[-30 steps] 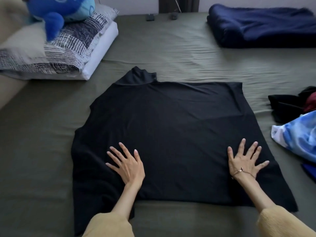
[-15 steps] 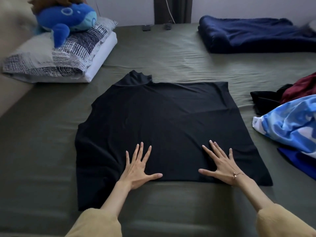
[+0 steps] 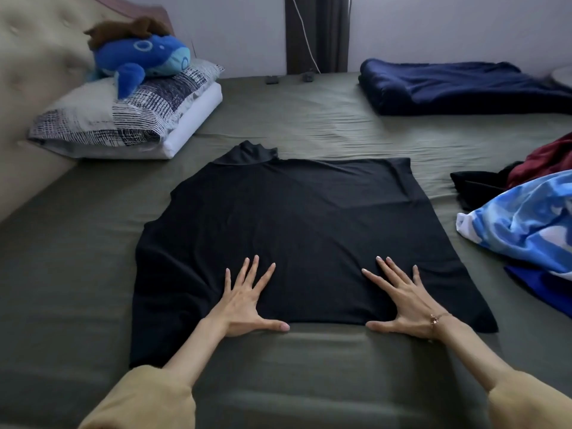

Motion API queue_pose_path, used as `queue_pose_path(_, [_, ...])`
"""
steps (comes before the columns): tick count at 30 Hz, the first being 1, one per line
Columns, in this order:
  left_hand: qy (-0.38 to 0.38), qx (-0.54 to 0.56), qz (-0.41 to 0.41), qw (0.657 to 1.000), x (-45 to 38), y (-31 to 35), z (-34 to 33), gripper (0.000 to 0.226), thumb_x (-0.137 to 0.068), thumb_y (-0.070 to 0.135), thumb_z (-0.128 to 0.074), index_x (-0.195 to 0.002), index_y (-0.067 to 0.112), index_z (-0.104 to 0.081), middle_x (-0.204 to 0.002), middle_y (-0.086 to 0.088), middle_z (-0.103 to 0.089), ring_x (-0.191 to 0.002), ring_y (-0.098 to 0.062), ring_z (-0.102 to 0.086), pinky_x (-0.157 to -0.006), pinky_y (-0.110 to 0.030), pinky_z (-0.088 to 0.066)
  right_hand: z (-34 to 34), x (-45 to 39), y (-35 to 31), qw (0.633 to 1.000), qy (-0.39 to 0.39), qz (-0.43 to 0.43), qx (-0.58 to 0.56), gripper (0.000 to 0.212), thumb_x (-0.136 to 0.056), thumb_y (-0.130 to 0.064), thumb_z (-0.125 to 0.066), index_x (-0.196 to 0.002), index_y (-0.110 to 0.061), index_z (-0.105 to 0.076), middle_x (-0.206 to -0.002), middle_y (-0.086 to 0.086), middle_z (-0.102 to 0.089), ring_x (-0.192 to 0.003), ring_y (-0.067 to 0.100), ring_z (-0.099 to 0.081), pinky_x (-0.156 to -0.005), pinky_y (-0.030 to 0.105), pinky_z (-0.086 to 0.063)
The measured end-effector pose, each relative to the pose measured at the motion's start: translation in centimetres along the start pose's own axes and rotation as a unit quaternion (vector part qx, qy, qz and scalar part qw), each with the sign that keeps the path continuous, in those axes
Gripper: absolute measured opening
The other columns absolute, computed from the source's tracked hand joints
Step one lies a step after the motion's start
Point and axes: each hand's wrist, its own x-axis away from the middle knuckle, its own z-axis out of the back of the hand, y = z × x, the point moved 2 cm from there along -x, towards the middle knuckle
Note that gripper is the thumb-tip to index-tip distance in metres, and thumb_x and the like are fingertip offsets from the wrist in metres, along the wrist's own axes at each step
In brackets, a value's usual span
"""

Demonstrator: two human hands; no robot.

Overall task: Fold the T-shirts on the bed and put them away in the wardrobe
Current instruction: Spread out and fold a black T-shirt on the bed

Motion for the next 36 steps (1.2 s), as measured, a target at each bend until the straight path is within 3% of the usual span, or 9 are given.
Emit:
queue_pose_path(3, [0.005,0.012,0.008,1.000,0.0,0.5,0.0,0.120,-0.055,0.083,-0.049,-0.148,0.039,0.013,-0.153,-0.001,0.028,-0.140,-0.019,0.031,-0.112,-0.048,0.018,0.3,0.1,-0.6,1.000,0.002,0.000,-0.004,0.098,-0.058,-0.069,-0.036,-0.145,-0.042,0.001,-0.156,-0.006,0.012,-0.143,0.014,0.017,-0.114,0.050,0.006])
queue_pose_path(6, [0.019,0.021,0.020,0.999,0.1,0.9,0.5,0.094,-0.076,0.038,-0.055,-0.151,0.035,0.002,-0.158,-0.004,0.015,-0.144,-0.022,0.020,-0.116,-0.047,0.009,0.8,0.2,-0.7,1.000,0.000,-0.020,-0.020,0.082,-0.079,-0.021,-0.050,-0.149,-0.033,-0.008,-0.158,-0.005,0.003,-0.146,0.015,0.006,-0.116,0.045,0.000])
queue_pose_path(10, [0.026,-0.027,0.048,0.998,0.7,0.7,1.0,0.095,-0.078,-0.010,-0.041,-0.151,0.029,0.005,-0.159,0.000,0.010,-0.146,-0.018,0.011,-0.118,-0.047,-0.001,0.8,1.0,-0.7,0.997,0.009,-0.072,0.020,0.091,-0.080,0.015,-0.035,-0.150,-0.030,0.001,-0.158,-0.008,0.007,-0.146,0.013,0.008,-0.116,0.047,-0.005])
queue_pose_path(14, [0.037,-0.104,0.095,0.989,1.3,0.8,0.7,0.095,-0.086,-0.010,-0.045,-0.149,0.028,0.015,-0.158,-0.001,0.015,-0.146,-0.018,0.011,-0.116,-0.051,-0.009,0.1,1.6,-0.5,0.989,0.031,-0.137,0.044,0.089,-0.085,0.014,-0.035,-0.149,-0.033,0.006,-0.158,-0.006,0.011,-0.146,0.017,0.009,-0.114,0.053,-0.010])
queue_pose_path(21, [-0.008,-0.146,0.167,0.975,2.0,1.0,0.4,0.097,-0.088,-0.012,-0.047,-0.148,0.025,0.020,-0.157,-0.005,0.019,-0.146,-0.027,0.011,-0.114,-0.054,-0.014,0.9,3.0,-0.9,0.972,-0.030,-0.226,0.063,0.118,-0.072,0.009,-0.070,-0.149,-0.031,0.010,-0.157,-0.008,0.012,-0.146,0.024,0.003,-0.109,0.057,-0.022])
queue_pose_path(26, [-0.050,-0.144,0.177,0.972,2.6,1.5,1.2,0.097,-0.087,-0.015,-0.043,-0.149,0.026,0.018,-0.157,-0.003,0.019,-0.146,-0.026,0.011,-0.113,-0.055,-0.015,1.5,3.6,-1.2,0.964,-0.054,-0.259,0.032,0.116,-0.072,0.004,-0.073,-0.149,-0.033,0.005,-0.158,-0.008,0.009,-0.146,0.025,-0.001,-0.105,0.057,-0.028])
queue_pose_path(29, [-0.034,-0.149,0.183,0.971,2.6,1.4,1.3,0.096,-0.087,-0.015,-0.046,-0.150,0.025,0.014,-0.159,-0.004,0.013,-0.147,-0.026,0.005,-0.114,-0.053,-0.019,1.3,3.8,-1.0,0.961,-0.015,-0.273,0.035,0.097,-0.081,0.003,-0.064,-0.150,-0.028,-0.003,-0.158,-0.004,0.001,-0.146,0.022,-0.007,-0.106,0.056,-0.029])
queue_pose_path(31, [0.014,-0.151,0.190,0.970,2.3,1.3,1.5,0.089,-0.086,-0.011,-0.050,-0.152,0.021,0.000,-0.158,-0.006,-0.005,-0.145,-0.027,-0.012,-0.111,-0.048,-0.028,1.6,3.8,-0.6,0.956,0.032,-0.290,0.039,0.077,-0.083,0.005,-0.059,-0.146,-0.021,-0.022,-0.154,0.001,-0.019,-0.141,0.021,-0.025,-0.106,0.055,-0.029])
queue_pose_path(36, [0.150,-0.127,0.224,0.955,-0.4,1.5,4.6,0.031,-0.090,0.004,-0.049,-0.119,0.016,-0.049,-0.120,-0.003,-0.057,-0.112,-0.023,-0.056,-0.090,-0.036,-0.042,3.8,2.3,1.3,0.931,0.144,-0.333,0.052,0.025,-0.090,-0.003,-0.045,-0.111,-0.014,-0.053,-0.122,0.006,-0.056,-0.114,0.026,-0.055,-0.100,0.038,-0.038])
